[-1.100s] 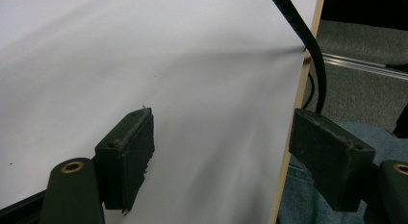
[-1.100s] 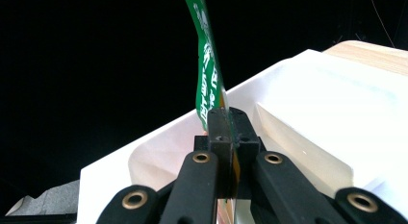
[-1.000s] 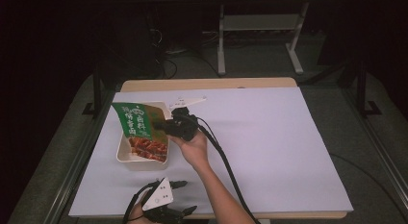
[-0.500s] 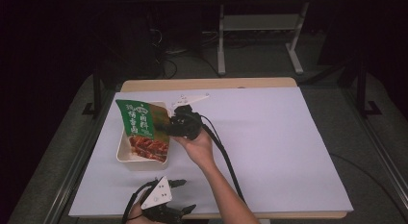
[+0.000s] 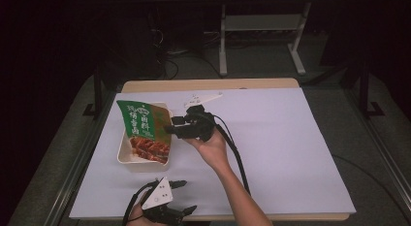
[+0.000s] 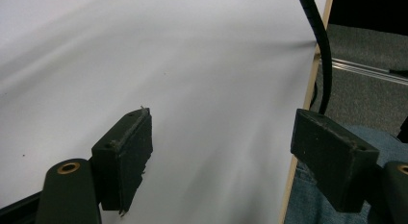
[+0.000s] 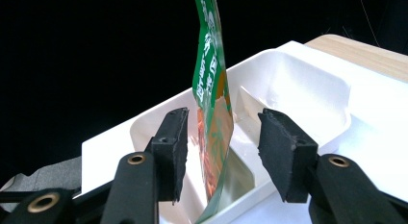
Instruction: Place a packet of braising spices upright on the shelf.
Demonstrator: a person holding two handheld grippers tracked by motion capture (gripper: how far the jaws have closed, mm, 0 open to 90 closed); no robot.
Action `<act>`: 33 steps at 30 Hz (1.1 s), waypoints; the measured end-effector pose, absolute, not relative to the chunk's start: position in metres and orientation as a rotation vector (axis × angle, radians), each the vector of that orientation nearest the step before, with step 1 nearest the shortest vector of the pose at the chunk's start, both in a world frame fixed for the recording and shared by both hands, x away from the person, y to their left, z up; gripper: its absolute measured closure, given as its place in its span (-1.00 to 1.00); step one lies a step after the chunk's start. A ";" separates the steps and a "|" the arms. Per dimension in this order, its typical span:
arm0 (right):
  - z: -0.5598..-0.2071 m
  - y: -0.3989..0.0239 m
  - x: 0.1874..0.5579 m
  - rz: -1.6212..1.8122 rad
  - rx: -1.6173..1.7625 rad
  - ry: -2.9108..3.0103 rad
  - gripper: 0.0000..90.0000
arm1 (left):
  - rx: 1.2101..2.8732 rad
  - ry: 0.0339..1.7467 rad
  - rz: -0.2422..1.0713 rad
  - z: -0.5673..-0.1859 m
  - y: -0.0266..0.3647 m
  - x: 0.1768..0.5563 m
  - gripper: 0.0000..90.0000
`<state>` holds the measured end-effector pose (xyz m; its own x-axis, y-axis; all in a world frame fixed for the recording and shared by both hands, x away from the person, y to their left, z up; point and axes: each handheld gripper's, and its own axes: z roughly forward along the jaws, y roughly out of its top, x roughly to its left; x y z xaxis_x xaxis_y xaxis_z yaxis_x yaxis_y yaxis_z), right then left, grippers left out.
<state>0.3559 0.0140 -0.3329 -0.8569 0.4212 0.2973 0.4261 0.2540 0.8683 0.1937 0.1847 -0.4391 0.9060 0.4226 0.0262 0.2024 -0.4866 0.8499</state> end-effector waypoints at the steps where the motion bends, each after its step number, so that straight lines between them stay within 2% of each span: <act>1: -0.333 0.011 0.355 -1.730 -0.828 -2.486 0.15 | 2.092 0.447 0.285 -0.439 0.185 0.194 -0.51; 33: -0.340 -0.057 0.336 -1.677 -0.840 -2.494 -0.09 | 2.088 0.479 0.280 -0.440 0.185 0.197 -0.52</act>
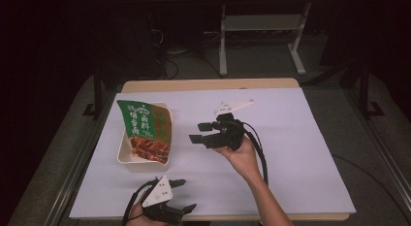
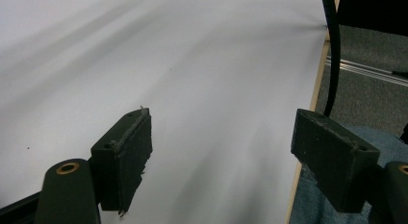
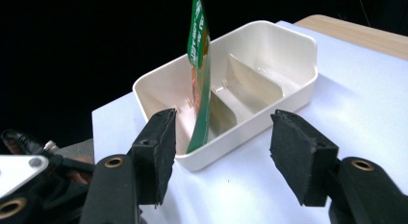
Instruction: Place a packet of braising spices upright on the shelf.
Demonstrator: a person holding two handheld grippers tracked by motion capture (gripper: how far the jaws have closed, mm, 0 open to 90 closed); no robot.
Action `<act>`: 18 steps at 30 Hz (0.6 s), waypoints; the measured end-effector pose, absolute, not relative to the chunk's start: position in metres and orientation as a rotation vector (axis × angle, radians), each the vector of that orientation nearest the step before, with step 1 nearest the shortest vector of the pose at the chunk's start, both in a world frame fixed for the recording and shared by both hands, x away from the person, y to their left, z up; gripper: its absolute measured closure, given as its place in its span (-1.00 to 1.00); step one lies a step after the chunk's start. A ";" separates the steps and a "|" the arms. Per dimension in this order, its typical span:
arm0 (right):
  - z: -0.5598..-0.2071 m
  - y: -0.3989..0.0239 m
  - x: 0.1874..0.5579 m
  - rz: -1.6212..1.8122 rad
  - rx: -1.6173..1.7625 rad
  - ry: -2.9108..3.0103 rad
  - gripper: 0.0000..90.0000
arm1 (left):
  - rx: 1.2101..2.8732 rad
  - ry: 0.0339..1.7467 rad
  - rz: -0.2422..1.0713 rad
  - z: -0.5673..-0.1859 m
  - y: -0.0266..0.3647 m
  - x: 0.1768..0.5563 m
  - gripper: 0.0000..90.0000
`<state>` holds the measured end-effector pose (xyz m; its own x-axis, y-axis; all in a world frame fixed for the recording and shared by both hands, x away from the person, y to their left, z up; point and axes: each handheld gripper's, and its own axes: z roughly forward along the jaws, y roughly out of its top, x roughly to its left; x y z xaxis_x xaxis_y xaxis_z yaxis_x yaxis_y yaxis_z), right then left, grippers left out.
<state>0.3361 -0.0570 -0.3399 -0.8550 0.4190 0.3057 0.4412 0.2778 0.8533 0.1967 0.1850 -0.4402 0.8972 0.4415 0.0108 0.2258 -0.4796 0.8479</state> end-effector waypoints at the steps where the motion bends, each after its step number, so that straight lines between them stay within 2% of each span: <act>1: -0.340 -0.059 0.335 -1.675 -0.849 -2.491 -0.10 | 2.086 0.482 0.278 -0.440 0.185 0.197 -0.52; 18: -0.353 -0.099 0.324 -1.665 -0.919 -2.492 -0.17 | 2.086 0.479 0.280 -0.440 0.186 0.198 -0.53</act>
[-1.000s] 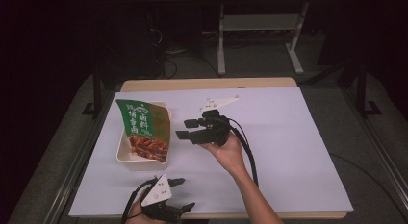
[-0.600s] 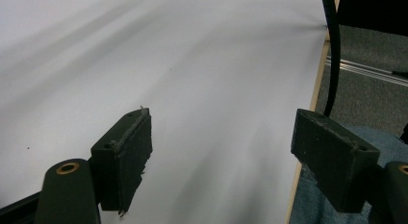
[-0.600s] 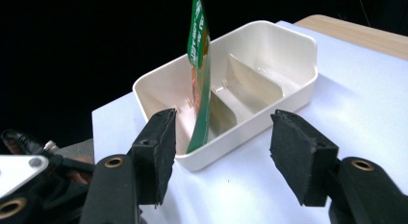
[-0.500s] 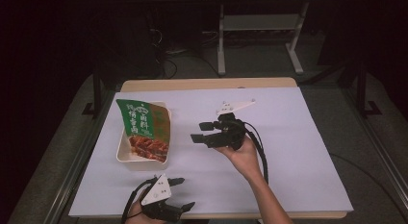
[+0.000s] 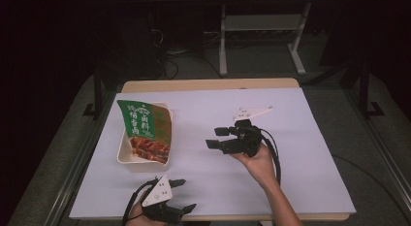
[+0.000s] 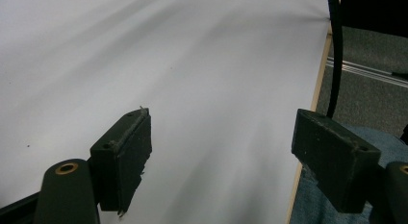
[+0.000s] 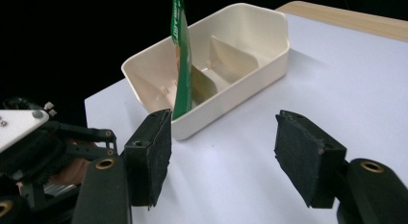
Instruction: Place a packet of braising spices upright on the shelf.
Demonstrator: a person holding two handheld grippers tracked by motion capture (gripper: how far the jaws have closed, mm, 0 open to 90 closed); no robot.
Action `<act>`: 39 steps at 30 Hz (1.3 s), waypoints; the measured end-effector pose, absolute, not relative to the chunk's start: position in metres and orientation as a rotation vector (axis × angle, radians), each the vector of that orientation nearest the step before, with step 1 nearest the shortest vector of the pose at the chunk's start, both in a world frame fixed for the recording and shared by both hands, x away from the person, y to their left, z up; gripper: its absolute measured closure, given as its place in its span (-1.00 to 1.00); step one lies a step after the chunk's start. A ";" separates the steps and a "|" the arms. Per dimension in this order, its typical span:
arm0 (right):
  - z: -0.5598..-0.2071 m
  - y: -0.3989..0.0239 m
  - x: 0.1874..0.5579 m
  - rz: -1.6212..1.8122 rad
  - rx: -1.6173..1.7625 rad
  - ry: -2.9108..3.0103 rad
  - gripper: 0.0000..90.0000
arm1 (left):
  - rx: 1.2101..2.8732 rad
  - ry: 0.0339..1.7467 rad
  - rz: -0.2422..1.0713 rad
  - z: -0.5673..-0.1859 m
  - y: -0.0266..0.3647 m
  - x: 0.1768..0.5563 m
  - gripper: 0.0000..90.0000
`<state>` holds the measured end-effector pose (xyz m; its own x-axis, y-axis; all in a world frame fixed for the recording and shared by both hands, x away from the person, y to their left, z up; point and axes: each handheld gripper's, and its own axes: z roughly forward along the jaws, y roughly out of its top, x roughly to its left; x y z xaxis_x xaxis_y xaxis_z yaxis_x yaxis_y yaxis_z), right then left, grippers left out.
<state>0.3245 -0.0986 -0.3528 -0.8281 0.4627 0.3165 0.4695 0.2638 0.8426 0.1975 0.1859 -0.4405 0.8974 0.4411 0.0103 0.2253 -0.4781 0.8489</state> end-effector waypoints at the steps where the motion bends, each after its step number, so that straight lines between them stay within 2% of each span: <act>1: -0.353 -0.100 0.324 -1.665 -0.923 -2.486 -0.18 | 2.085 0.479 0.281 -0.440 0.186 0.198 -0.53; 39: -0.383 -0.153 0.301 -1.613 -1.048 -2.461 -0.22 | 2.086 0.505 0.280 -0.440 0.188 0.199 -0.53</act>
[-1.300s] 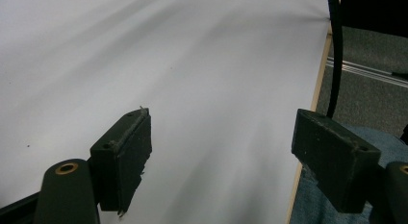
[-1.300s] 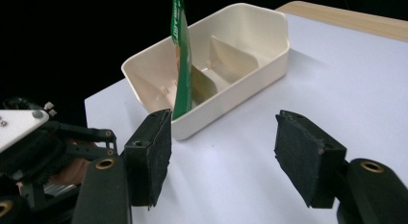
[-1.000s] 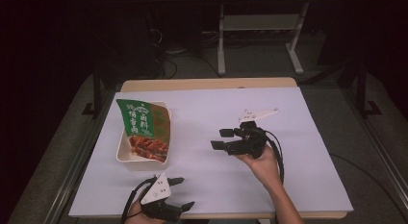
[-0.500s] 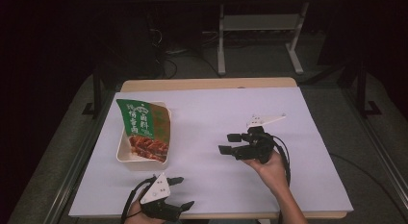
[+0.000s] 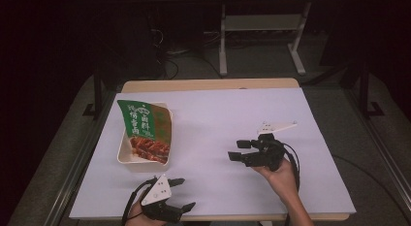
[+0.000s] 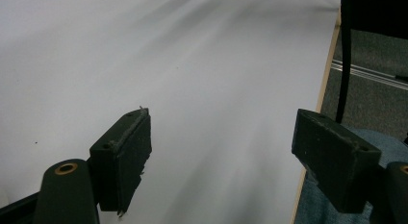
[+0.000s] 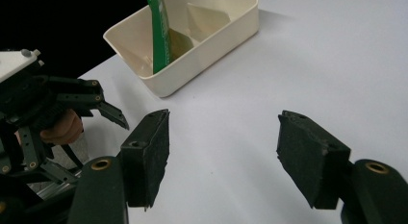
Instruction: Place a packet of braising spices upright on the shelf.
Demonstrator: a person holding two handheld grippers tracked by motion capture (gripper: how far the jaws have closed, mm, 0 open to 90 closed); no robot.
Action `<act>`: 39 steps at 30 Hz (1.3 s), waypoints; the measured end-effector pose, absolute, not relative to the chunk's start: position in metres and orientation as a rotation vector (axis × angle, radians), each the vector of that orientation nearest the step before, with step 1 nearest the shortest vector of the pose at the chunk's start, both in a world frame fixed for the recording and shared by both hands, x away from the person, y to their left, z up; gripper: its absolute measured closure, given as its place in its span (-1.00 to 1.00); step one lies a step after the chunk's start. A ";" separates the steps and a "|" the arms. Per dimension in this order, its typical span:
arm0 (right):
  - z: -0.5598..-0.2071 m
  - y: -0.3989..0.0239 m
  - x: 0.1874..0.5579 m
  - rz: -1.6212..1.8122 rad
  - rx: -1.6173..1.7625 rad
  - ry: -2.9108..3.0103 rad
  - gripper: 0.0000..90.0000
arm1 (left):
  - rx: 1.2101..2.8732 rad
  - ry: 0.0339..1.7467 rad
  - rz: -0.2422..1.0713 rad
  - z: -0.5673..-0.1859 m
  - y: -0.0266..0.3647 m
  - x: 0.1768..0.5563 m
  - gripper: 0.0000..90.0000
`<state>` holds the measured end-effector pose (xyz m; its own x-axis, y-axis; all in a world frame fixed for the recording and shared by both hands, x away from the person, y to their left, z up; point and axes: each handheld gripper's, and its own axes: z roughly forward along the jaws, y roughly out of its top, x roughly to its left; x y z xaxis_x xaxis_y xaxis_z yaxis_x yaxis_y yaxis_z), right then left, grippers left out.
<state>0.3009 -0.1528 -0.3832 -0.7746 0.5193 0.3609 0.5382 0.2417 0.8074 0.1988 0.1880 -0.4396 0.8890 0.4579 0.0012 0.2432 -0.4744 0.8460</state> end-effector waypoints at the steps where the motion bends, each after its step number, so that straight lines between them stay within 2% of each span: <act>1: -0.384 -0.154 0.300 -1.612 -1.045 -2.465 -0.22 | 2.086 0.503 0.282 -0.440 0.188 0.199 -0.53; 39: -0.415 -0.190 0.277 -1.562 -1.149 -2.424 -0.27 | 2.088 0.505 0.278 -0.440 0.187 0.199 -0.53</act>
<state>0.2765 -0.1902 -0.4155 -0.7254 0.5588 0.4019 0.5967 0.2195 0.7718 0.1993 0.1873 -0.4399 0.8893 0.4573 0.0000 0.2449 -0.4762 0.8445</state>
